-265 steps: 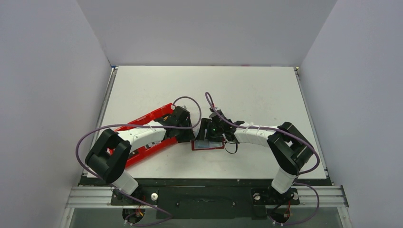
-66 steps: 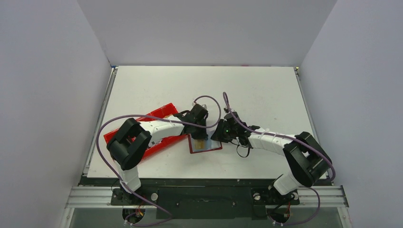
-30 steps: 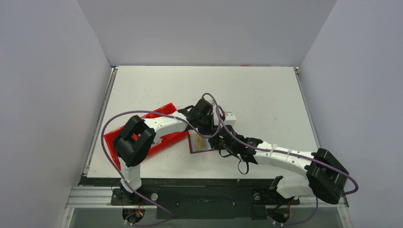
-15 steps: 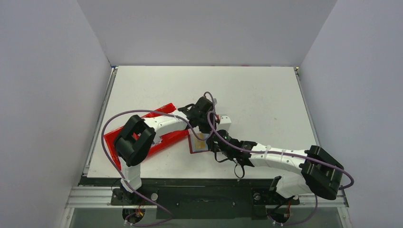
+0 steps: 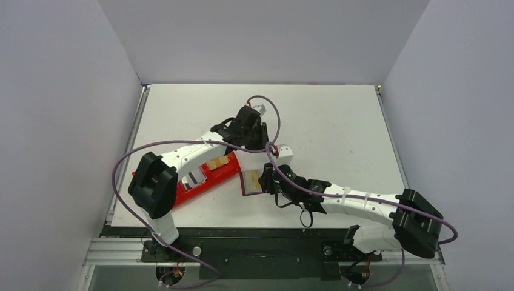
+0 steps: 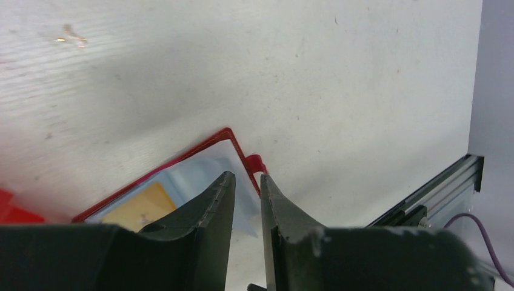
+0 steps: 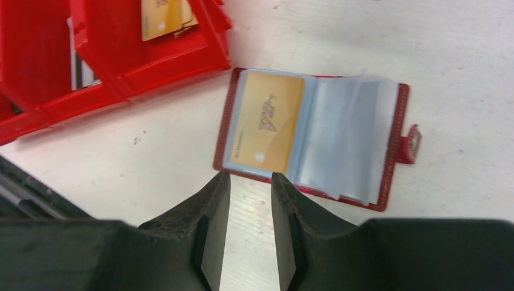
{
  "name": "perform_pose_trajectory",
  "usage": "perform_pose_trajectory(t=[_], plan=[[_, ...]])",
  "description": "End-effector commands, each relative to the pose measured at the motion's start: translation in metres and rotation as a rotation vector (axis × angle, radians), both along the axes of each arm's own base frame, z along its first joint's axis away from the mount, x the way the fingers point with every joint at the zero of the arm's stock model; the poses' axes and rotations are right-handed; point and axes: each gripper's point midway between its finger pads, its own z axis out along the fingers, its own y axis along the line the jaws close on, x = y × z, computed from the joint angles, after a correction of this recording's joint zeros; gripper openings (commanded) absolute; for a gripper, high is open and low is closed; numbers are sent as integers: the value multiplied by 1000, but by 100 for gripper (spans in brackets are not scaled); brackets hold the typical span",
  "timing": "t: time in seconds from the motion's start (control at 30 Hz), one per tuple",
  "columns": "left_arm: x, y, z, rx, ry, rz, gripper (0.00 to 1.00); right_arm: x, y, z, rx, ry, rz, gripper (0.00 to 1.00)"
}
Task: Take the credit cards out of the card holder
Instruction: Remove the credit card from the card holder.
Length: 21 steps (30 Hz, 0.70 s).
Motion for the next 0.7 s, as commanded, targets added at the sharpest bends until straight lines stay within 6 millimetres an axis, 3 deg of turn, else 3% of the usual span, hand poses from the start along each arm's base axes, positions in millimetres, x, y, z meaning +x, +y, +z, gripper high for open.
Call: perform_pose_trajectory(t=[0.0, 0.13, 0.33, 0.67], plan=[[20, 55, 39, 40, -85, 167, 21, 2, 27, 27, 99, 7, 95, 29], [11, 85, 48, 56, -107, 224, 22, 9, 36, 22, 140, 73, 126, 30], [-12, 108, 23, 97, -65, 253, 23, 24, 43, -3, 182, 200, 121, 31], [-32, 107, -16, 98, 4, 217, 21, 43, 35, -34, 172, 280, 44, 30]])
